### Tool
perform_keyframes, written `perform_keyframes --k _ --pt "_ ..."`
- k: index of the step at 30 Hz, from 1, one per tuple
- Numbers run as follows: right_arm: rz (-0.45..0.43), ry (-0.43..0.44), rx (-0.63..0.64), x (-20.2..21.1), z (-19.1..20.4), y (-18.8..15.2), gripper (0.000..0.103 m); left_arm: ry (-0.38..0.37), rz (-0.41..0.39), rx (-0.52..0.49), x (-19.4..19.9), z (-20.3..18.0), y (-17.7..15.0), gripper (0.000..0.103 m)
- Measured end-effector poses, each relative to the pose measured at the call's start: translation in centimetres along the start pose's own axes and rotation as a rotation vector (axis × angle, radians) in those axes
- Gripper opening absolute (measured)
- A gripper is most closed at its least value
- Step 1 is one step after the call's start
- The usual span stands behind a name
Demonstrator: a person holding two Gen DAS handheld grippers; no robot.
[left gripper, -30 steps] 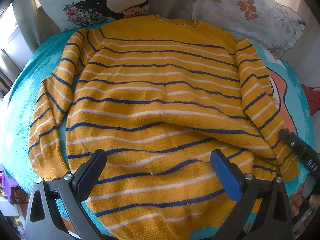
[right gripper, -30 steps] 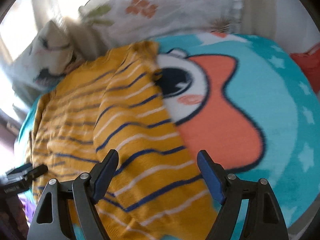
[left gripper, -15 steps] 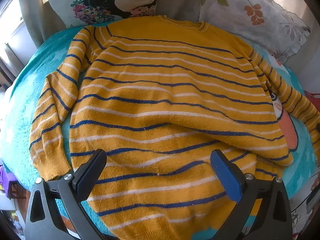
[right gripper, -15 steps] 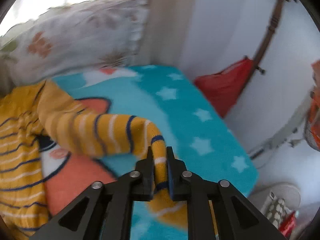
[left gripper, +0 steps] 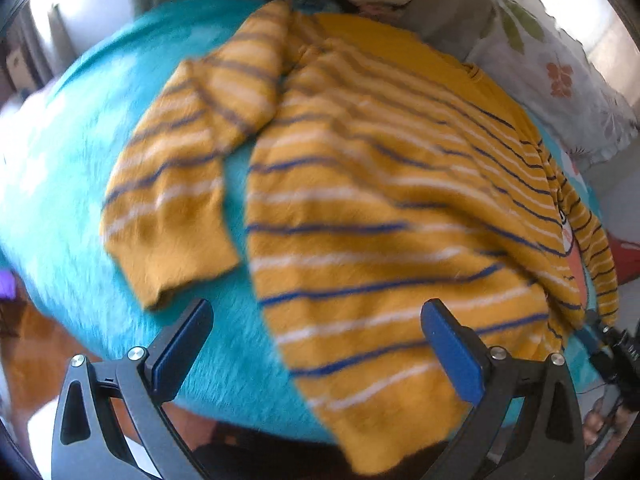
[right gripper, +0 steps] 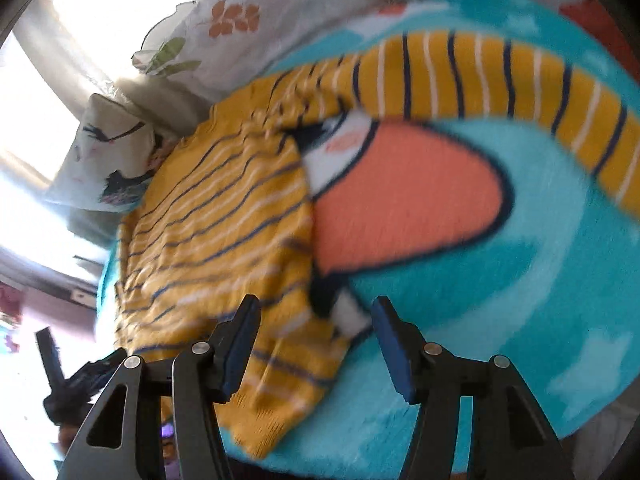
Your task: Fold small clothes
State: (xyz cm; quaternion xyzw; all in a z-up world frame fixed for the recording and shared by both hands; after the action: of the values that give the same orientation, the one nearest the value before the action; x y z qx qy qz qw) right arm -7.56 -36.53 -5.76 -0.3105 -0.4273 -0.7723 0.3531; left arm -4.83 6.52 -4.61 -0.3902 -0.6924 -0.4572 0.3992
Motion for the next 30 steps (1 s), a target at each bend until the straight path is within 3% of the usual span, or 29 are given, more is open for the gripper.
perform_keyframes --k 5,8,10,11,12,13,15,21,26,28,30 --pt "0.056 0.022 0.026 -1.3 1.5 -1.9 0.063 -0.161 0.045 0.005 -0.6 -0.2 -2.0 0.103" --pt "0.039 -0.015 0.089 -2.1 3.1 -2.2 0.065 -0.234 0.077 -0.015 -1.1 -1.8 -2.6 0.102" --pt "0.034 -0.036 0.132 -2.6 4.2 -2.3 0.06 -0.186 0.076 -0.054 -1.2 -2.8 -2.7 0.081" --pt "0.031 -0.046 0.143 -2.8 4.5 -2.3 0.037 -0.133 0.071 -0.085 -1.1 -3.2 -2.7 0.047" --pt "0.038 -0.049 0.153 -3.1 4.7 -2.2 0.021 -0.083 0.075 -0.103 -1.0 -3.3 -2.5 0.026" --pt "0.059 -0.045 0.16 -3.6 4.9 -2.2 0.014 -0.08 0.083 -0.1 -1.0 -3.0 -2.0 0.008" --pt "0.064 -0.029 0.15 -3.7 4.7 -2.1 0.013 -0.121 0.098 -0.039 -0.8 -1.5 -1.6 0.008" --pt "0.194 0.094 0.196 -1.1 4.1 -5.2 0.011 -0.048 0.112 -0.033 2.5 1.5 -3.1 0.008" --pt "0.338 0.043 0.287 -0.2 2.8 -9.8 0.011 0.032 0.116 -0.067 3.7 1.6 -4.3 0.011" --pt "0.349 -0.008 0.312 -0.6 2.1 -10.7 0.012 0.059 0.108 -0.096 3.7 1.5 -4.5 0.014" --pt "0.341 -0.04 0.309 -0.5 1.7 -10.7 0.012 0.115 0.087 -0.134 3.9 1.1 -4.5 0.025"
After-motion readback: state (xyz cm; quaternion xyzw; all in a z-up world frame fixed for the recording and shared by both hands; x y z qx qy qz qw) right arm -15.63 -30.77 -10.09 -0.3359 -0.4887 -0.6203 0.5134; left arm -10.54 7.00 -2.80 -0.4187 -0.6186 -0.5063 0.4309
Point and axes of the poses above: each gripper's, at about its wrist camera, not at the fingertips, and x roughly against the way its jaws point, z to its left, y to its top, the point moved 2 cm from there along -x, roughly the way its jaws point, and after that the axes turned 5 degrees about -y, right-handed, at the moved point
